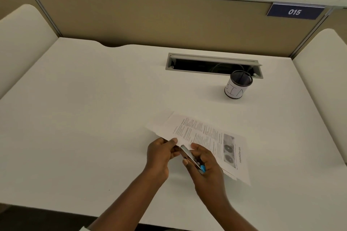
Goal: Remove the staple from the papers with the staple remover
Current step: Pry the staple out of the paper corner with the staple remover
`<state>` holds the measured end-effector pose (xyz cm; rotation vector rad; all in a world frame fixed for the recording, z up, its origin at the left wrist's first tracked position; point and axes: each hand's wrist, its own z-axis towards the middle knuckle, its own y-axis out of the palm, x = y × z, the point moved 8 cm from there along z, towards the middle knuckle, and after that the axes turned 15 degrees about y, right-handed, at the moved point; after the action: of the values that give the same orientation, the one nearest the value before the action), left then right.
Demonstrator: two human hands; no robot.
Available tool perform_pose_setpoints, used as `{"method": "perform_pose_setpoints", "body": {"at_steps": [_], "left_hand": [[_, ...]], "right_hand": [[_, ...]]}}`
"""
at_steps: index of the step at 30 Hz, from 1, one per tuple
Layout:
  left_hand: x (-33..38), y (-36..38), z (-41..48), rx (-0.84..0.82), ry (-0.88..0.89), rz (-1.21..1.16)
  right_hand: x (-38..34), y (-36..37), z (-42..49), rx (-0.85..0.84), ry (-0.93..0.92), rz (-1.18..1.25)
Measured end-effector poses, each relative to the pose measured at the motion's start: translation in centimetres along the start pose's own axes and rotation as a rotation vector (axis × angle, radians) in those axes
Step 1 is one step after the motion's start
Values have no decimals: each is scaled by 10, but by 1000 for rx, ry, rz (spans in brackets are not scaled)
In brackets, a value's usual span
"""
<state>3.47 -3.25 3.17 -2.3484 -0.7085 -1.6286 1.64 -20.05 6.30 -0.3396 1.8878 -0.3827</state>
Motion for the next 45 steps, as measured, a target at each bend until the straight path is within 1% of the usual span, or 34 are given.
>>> {"method": "perform_pose_setpoints", "body": {"at_steps": [3, 6, 12, 16, 18, 22, 25, 30, 36, 45], "left_hand": [[5, -4, 2, 2, 32, 44], [12, -7, 5, -25, 72, 97], [27, -4, 9, -133, 136, 177], [26, 0, 15, -187, 119, 226], [21, -2, 20, -169, 98, 242], [1, -10, 33, -74, 34, 245], [-13, -18, 38, -14, -1, 211], [-29, -29, 41, 47, -8, 182], [-31, -32, 42, 38, 5, 175], [-24, -29, 39, 3, 66, 249]], "right_hand": [[3, 0, -1, -81, 70, 119], [-3, -10, -1, -108, 63, 190], [-25, -24, 15, -42, -45, 74], [-23, -15, 30, -42, -81, 16], [-9, -3, 39, -55, -47, -6], [19, 17, 51, -59, 46, 0], [30, 25, 53, -42, 34, -23], [43, 31, 51, -1, 28, -66], [40, 39, 57, -18, 11, -17], [34, 54, 64, -68, -61, -94]]}}
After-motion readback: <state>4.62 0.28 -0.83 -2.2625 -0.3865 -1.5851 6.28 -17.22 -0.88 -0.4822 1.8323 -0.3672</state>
